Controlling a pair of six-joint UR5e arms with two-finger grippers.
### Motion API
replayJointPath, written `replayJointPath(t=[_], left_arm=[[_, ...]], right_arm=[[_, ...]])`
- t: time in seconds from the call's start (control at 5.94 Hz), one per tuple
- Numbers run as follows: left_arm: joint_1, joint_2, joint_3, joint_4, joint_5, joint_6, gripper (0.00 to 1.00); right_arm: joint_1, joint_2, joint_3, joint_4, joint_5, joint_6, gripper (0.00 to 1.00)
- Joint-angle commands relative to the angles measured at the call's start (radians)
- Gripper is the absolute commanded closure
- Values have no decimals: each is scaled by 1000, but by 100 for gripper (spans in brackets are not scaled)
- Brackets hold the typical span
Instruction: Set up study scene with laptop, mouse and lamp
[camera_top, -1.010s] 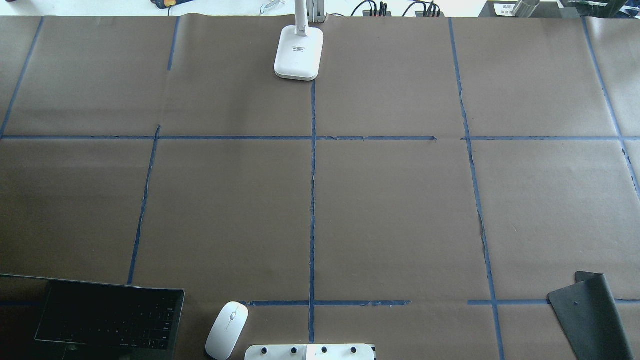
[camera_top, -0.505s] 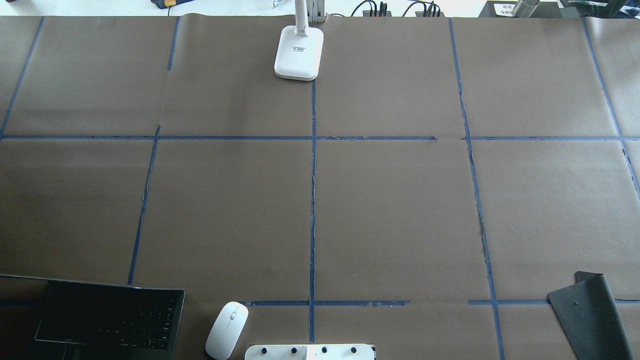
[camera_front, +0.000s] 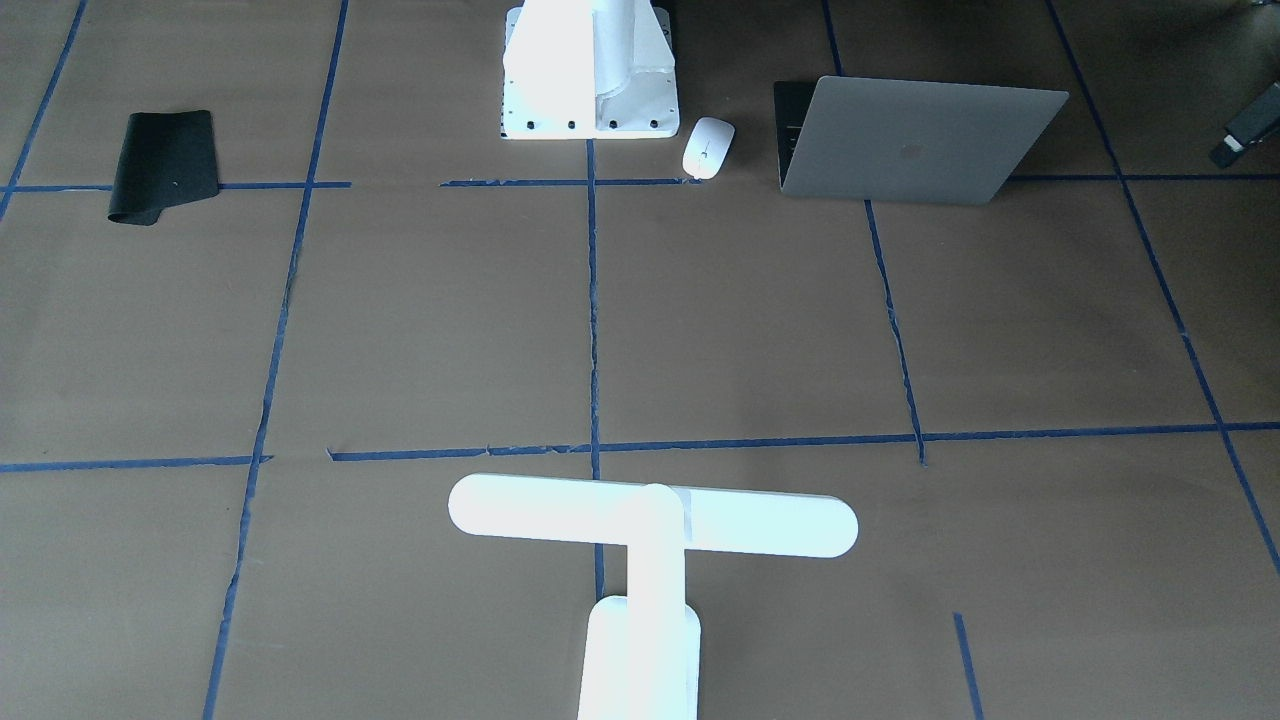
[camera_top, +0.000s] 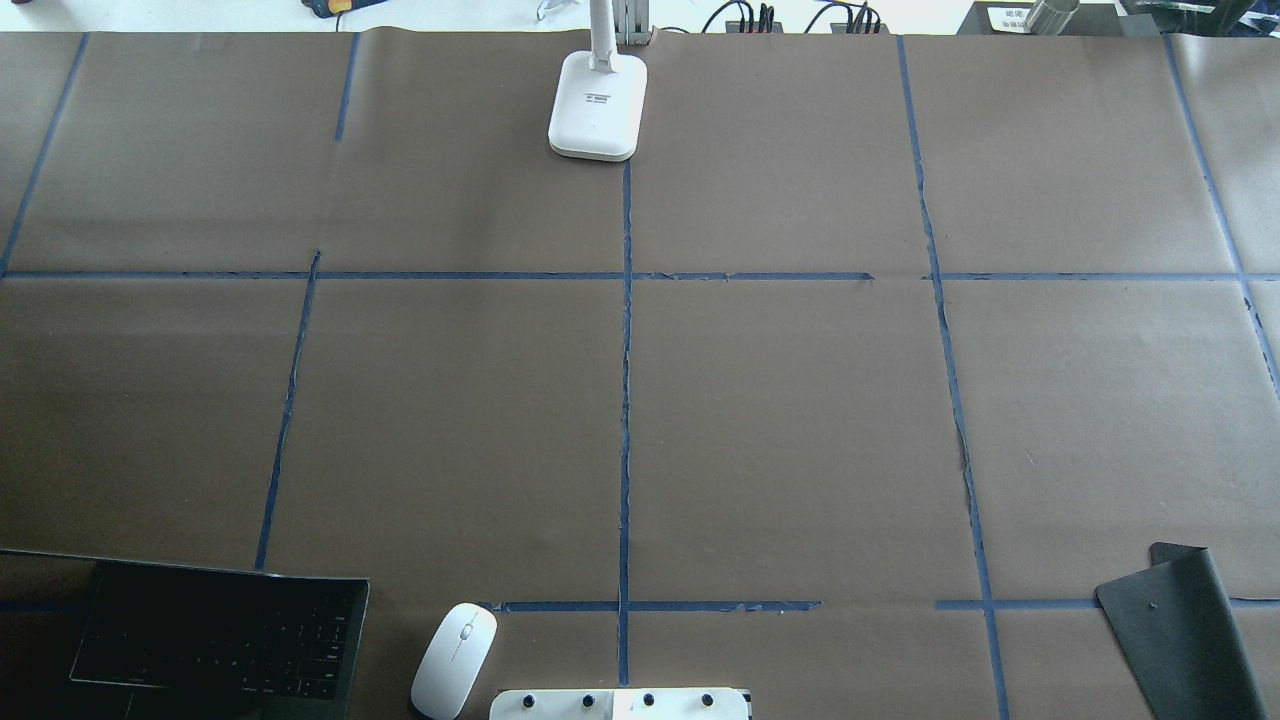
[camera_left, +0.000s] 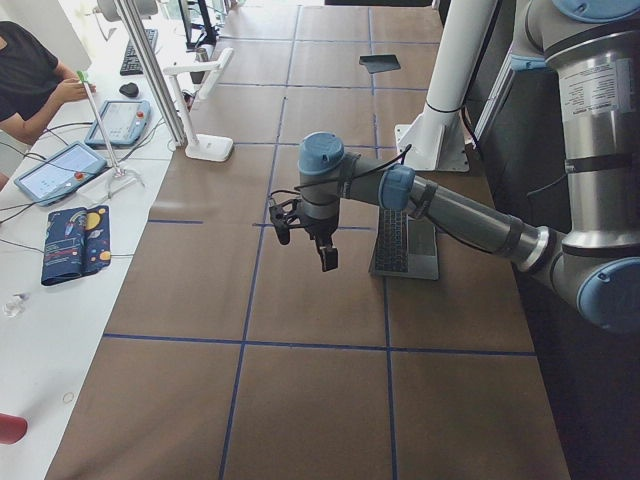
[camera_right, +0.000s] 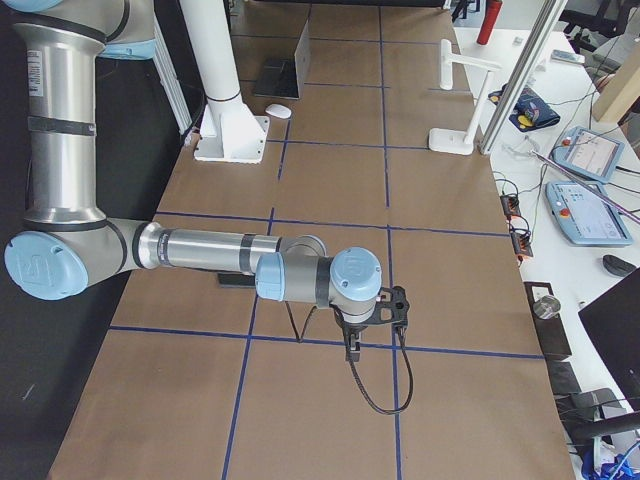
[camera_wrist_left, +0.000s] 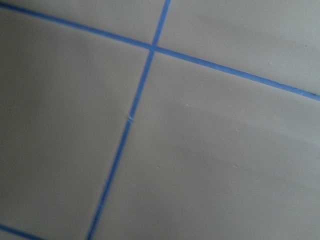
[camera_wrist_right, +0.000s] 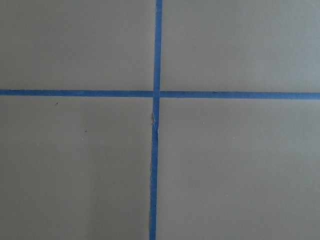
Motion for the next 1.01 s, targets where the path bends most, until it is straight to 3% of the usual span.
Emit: replayJointPath(t=[0.0, 0.5, 0.84], left_arm=[[149, 10, -129, -8, 23, -423, 0], [364, 10, -270, -9, 206, -1014, 0], [665, 8, -309, -2, 426, -1399, 0]], right_arm=[[-5, 15, 18, -2, -7, 4, 0], [-5, 9, 46, 0, 3, 30, 0], [-3, 2, 66, 2, 54, 30, 0]])
